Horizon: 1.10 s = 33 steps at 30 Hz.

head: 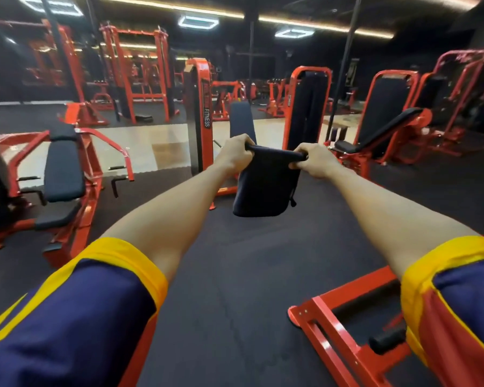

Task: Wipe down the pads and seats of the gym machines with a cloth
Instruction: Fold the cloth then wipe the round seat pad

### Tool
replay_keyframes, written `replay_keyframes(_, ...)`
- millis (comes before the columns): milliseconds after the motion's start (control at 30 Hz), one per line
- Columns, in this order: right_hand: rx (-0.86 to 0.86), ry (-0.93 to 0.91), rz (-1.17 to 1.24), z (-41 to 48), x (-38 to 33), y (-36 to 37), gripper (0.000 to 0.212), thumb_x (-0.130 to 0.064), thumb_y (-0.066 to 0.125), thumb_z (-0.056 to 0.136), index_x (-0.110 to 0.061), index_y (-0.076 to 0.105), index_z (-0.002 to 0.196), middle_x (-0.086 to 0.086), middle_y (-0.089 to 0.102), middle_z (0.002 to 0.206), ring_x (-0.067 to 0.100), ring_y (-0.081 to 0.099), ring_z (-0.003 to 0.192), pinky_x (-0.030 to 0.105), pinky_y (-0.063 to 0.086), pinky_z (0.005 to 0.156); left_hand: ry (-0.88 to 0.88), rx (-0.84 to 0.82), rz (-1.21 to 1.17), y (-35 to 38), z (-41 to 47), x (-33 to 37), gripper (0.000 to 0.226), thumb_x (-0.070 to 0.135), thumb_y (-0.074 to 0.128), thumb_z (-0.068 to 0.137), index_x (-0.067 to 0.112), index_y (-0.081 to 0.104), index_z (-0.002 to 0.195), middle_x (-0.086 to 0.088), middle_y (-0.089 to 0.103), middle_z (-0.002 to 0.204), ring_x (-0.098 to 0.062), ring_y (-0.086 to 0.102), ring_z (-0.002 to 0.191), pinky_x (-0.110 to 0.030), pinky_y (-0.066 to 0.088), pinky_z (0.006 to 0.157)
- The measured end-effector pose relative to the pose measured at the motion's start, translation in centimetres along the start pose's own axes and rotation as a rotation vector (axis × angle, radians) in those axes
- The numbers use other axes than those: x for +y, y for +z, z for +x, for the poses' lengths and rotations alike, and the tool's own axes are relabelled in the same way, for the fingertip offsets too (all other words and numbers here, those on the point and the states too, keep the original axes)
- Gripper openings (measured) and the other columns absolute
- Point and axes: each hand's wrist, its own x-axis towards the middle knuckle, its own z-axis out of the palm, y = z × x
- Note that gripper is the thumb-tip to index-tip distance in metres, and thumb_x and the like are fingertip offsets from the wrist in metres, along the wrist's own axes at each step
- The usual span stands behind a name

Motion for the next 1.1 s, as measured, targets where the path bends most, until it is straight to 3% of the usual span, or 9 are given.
replay_keyframes(200, 0.058, 0.073, 0.006, 11.3, 3.4, 3.4, 0.023, -0.033, 0.083, 0.081, -0.032, 0.066, 0.097, 0.000, 0.071, 0.099, 0.020, 0.067, 0.092, 0.036, 0.054, 0.084, 0.055, -0.049, -0.026, 4.5, 12.8, -6.2, 0.023, 0.009, 0.053, 0.093, 0.016, 0.067, 0.110, -0.005, 0.065, 0.107, -0.024, 0.062, 0.100, -0.038, 0.053, 0.090)
replay_keyframes(367, 0.098, 0.158, -0.026, 20.5, 6.3, 6.0, 0.024, -0.035, 0.081, 0.082, -0.035, 0.058, 0.082, -0.006, 0.063, 0.082, 0.021, 0.061, 0.079, 0.030, 0.042, 0.069, 0.122, -0.080, -0.054, 7.9, 23.9, -10.3, 0.024, 0.010, 0.054, 0.092, 0.015, 0.067, 0.111, -0.006, 0.066, 0.107, -0.018, 0.056, 0.094, -0.028, 0.041, 0.078)
replay_keyframes(567, 0.165, 0.292, -0.099, 30.3, 10.5, 5.9, 0.023, -0.044, 0.079, 0.083, -0.034, 0.064, 0.096, -0.001, 0.072, 0.099, 0.024, 0.069, 0.091, 0.043, 0.056, 0.084, 0.226, -0.195, -0.087, 12.9, 37.8, -11.8, 0.026, 0.011, 0.054, 0.088, 0.015, 0.069, 0.108, -0.009, 0.070, 0.103, -0.027, 0.066, 0.098, -0.030, 0.047, 0.076)
replay_keyframes(667, 0.188, 0.352, -0.120, 33.9, 13.4, 5.6, 0.022, -0.042, 0.079, 0.084, -0.031, 0.065, 0.098, 0.000, 0.071, 0.096, 0.025, 0.068, 0.090, 0.043, 0.055, 0.083, 0.259, -0.227, -0.111, 16.6, 42.6, -12.0, 0.024, 0.014, 0.056, 0.089, 0.017, 0.067, 0.111, -0.009, 0.069, 0.110, -0.027, 0.064, 0.098, -0.036, 0.052, 0.081)
replay_keyframes(833, 0.223, 0.401, -0.120, 41.9, 20.7, 4.8, 0.025, -0.038, 0.079, 0.087, -0.026, 0.068, 0.107, -0.001, 0.066, 0.100, 0.023, 0.062, 0.091, 0.038, 0.051, 0.081, 0.314, -0.239, -0.159, 24.7, 53.2, -12.2, 0.023, 0.015, 0.056, 0.092, 0.017, 0.066, 0.113, -0.007, 0.066, 0.114, -0.018, 0.056, 0.093, -0.030, 0.042, 0.077)
replay_keyframes(967, 0.262, 0.478, -0.114, 48.5, 28.2, 3.2, 0.022, -0.040, 0.082, 0.083, -0.031, 0.068, 0.098, 0.000, 0.068, 0.100, 0.026, 0.065, 0.096, 0.046, 0.055, 0.088, 0.366, -0.312, -0.211, 31.8, 61.8, -10.7, 0.024, 0.013, 0.058, 0.091, 0.014, 0.067, 0.114, -0.007, 0.065, 0.108, -0.024, 0.063, 0.098, -0.036, 0.054, 0.082)
replay_keyframes(1100, 0.299, 0.522, -0.135, 54.4, 33.4, 0.6, 0.020, -0.039, 0.080, 0.085, -0.034, 0.066, 0.097, 0.000, 0.066, 0.103, 0.025, 0.063, 0.096, 0.044, 0.055, 0.087, 0.405, -0.326, -0.257, 36.8, 69.2, -8.3, 0.020, 0.014, 0.057, 0.091, 0.018, 0.067, 0.108, 0.001, 0.061, 0.100, -0.020, 0.059, 0.095, -0.028, 0.043, 0.079)
